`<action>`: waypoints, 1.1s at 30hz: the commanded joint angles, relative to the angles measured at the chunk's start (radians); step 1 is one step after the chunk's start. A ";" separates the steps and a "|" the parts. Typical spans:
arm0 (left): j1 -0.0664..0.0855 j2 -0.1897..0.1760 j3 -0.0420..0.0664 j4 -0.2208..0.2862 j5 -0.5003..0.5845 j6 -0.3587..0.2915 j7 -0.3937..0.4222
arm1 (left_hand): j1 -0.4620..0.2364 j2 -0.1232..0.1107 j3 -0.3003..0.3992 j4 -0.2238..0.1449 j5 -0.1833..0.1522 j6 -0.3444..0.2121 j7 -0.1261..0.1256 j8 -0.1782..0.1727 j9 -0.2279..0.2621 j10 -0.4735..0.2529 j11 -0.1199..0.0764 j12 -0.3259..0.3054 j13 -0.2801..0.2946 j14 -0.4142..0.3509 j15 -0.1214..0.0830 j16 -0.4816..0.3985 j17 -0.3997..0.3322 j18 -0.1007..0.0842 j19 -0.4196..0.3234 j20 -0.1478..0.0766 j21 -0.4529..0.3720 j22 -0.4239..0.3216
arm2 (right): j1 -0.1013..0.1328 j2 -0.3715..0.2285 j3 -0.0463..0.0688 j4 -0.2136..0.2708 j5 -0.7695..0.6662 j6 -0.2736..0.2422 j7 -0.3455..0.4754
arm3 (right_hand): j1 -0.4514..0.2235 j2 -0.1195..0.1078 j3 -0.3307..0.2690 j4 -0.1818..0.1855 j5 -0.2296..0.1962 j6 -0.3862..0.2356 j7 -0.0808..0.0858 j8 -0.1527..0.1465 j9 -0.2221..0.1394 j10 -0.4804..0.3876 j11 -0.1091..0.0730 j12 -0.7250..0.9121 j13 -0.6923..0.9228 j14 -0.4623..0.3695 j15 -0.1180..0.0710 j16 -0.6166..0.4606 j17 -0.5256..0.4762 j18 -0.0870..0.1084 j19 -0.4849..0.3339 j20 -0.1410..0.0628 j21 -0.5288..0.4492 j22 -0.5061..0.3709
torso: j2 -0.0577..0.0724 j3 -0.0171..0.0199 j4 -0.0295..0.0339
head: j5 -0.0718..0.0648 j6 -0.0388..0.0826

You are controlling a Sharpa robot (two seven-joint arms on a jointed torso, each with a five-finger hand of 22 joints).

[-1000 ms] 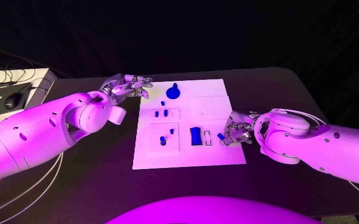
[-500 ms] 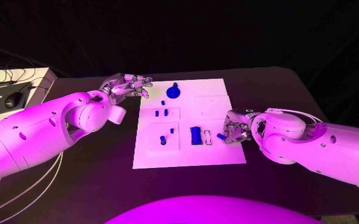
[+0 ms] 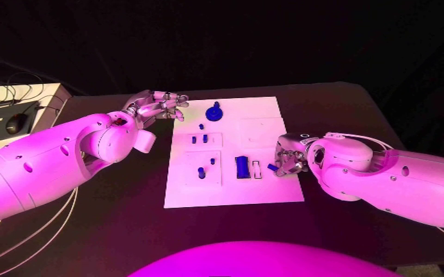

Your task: Assemble the parts on the task board

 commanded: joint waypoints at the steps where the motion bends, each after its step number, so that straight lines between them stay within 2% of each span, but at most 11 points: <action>1: -0.001 0.002 0.000 0.003 0.003 0.012 0.006 | -0.003 0.003 0.004 0.002 0.002 -0.008 0.003 -0.002 0.000 -0.001 0.001 0.001 -0.001 0.001 0.006 -0.005 -0.001 -0.001 -0.007 0.003 0.004 0.000 | -0.017 0.007 -0.011 -0.017 -0.020 0.052 -0.010 | -0.003 0.016 0.026 -0.006 -0.001 0.007 0.001 0.002 -0.138 -0.004 -0.003 0.000 0.002 0.004 0.005 -0.002 0.001 0.005 0.034 0.007 -0.001 0.060 | 0.000 0.0001 -0.0001 | 0.000 -0.001; 6: -0.001 0.002 0.000 0.003 0.003 0.012 0.007 | -0.003 0.003 0.004 0.002 0.002 -0.008 0.003 -0.002 0.000 -0.001 0.001 0.001 -0.001 0.001 0.006 -0.005 -0.001 -0.001 -0.007 0.003 0.004 0.000 | -0.020 0.012 -0.012 -0.019 -0.025 0.058 -0.008 | -0.012 0.029 0.055 -0.024 0.009 0.014 -0.002 0.013 -0.168 0.004 -0.005 -0.003 0.002 0.004 0.003 -0.002 0.003 0.003 0.035 0.005 0.009 0.062 | 0.000 0.0002 0.0000 | -0.001 -0.001; 10: -0.001 0.001 0.000 0.003 0.003 0.012 0.007 | -0.003 0.003 0.004 0.002 0.002 -0.008 0.003 -0.002 0.000 -0.001 0.001 0.001 -0.001 0.001 0.006 -0.005 -0.001 -0.001 -0.007 0.003 0.004 0.000 | -0.021 0.010 -0.012 -0.016 -0.018 0.056 -0.005 | -0.017 0.046 0.089 -0.035 0.014 0.019 -0.003 0.010 -0.185 0.010 -0.007 -0.010 -0.001 0.004 0.002 -0.003 0.003 0.003 0.035 0.004 0.017 0.064 | 0.000 0.0002 -0.0001 | 0.000 -0.001; 15: -0.001 0.001 0.000 0.003 0.003 0.011 0.006 | -0.003 0.003 0.004 0.002 0.002 -0.008 0.003 -0.002 0.000 -0.001 0.001 0.001 -0.001 0.001 0.006 -0.005 -0.001 -0.001 -0.007 0.003 0.004 0.000 | -0.022 0.003 -0.012 -0.005 0.009 0.046 0.002 | -0.041 0.050 0.167 -0.049 0.013 0.030 0.000 0.002 -0.213 0.017 -0.007 -0.018 -0.003 0.004 0.001 -0.004 0.002 0.002 0.032 0.003 0.023 0.065 | 0.000 0.0005 0.0002 | 0.002 -0.001; 18: -0.001 0.001 0.000 0.002 0.003 0.011 0.006 | -0.003 0.003 0.005 0.003 0.002 -0.009 0.004 -0.003 -0.001 -0.001 0.001 0.001 -0.001 0.001 0.006 -0.005 -0.001 -0.001 -0.006 0.003 0.004 -0.001 | -0.021 -0.004 -0.012 0.004 0.032 0.037 0.005 | -0.049 0.050 0.189 -0.055 0.013 0.034 0.001 0.001 -0.222 0.020 -0.007 -0.021 -0.002 0.005 0.001 -0.002 0.004 0.002 0.032 0.003 0.029 0.065 | 0.000 0.0005 -0.0001 | 0.002 -0.002; 24: -0.001 0.002 0.000 0.001 0.003 0.011 0.006 | -0.003 0.004 0.006 0.003 0.002 -0.010 0.004 -0.002 0.000 -0.001 0.001 0.001 -0.001 0.001 0.006 -0.005 -0.001 -0.001 -0.006 0.003 0.004 -0.001 | -0.015 -0.016 -0.011 0.020 0.070 0.020 0.006 | -0.051 0.052 0.199 -0.062 0.014 0.036 0.001 0.001 -0.227 0.022 -0.007 -0.021 0.002 0.005 0.001 0.000 0.007 0.003 0.031 0.003 0.036 0.066 | 0.000 0.0004 -0.0003 | 0.003 -0.002; 33: -0.001 0.001 0.000 0.001 0.003 0.011 0.005 | -0.001 0.004 0.007 0.003 0.002 -0.009 0.004 -0.002 0.000 -0.001 0.001 0.001 -0.001 0.001 0.006 -0.004 -0.001 -0.001 -0.006 0.002 0.004 -0.001 | 0.007 -0.025 -0.010 0.026 0.167 0.001 -0.004 | -0.055 0.050 0.197 -0.069 0.014 0.035 0.001 0.004 -0.230 0.022 -0.006 -0.024 0.007 0.005 0.002 0.001 0.009 0.004 0.029 0.004 0.038 0.065 | 0.000 0.0003 0.0001 | 0.004 -0.002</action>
